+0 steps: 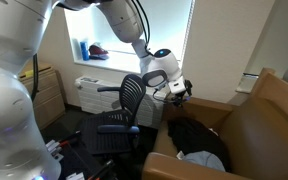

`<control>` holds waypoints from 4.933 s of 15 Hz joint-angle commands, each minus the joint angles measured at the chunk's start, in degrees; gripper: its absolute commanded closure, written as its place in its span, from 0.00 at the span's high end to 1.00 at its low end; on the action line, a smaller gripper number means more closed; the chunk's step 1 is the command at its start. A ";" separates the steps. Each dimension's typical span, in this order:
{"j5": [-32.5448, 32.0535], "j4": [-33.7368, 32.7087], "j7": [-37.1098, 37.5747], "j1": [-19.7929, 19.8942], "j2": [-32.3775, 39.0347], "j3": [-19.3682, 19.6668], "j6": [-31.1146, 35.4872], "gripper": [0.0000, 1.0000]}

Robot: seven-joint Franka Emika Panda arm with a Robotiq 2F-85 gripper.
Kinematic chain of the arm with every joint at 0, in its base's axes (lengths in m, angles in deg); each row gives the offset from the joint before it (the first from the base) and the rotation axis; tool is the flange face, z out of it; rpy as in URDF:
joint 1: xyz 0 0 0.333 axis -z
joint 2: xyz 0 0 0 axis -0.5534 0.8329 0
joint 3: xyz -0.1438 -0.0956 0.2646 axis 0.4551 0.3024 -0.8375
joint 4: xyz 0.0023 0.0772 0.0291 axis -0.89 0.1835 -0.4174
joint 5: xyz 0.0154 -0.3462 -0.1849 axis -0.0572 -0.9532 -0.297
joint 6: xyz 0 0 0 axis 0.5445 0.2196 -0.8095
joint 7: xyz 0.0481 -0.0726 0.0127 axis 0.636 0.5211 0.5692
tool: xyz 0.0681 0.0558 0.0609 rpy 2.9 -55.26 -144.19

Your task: Pick the cloth on the couch and put it on the back rest of the chair

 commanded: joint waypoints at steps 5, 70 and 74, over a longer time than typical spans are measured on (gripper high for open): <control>1.03 -4.72 5.63 -7.93 6.72 10.31 -6.01 1.00; -23.22 -70.02 88.03 16.35 50.31 -1.73 -43.80 0.01; -22.66 -65.54 80.29 16.69 40.87 -3.87 -38.51 0.01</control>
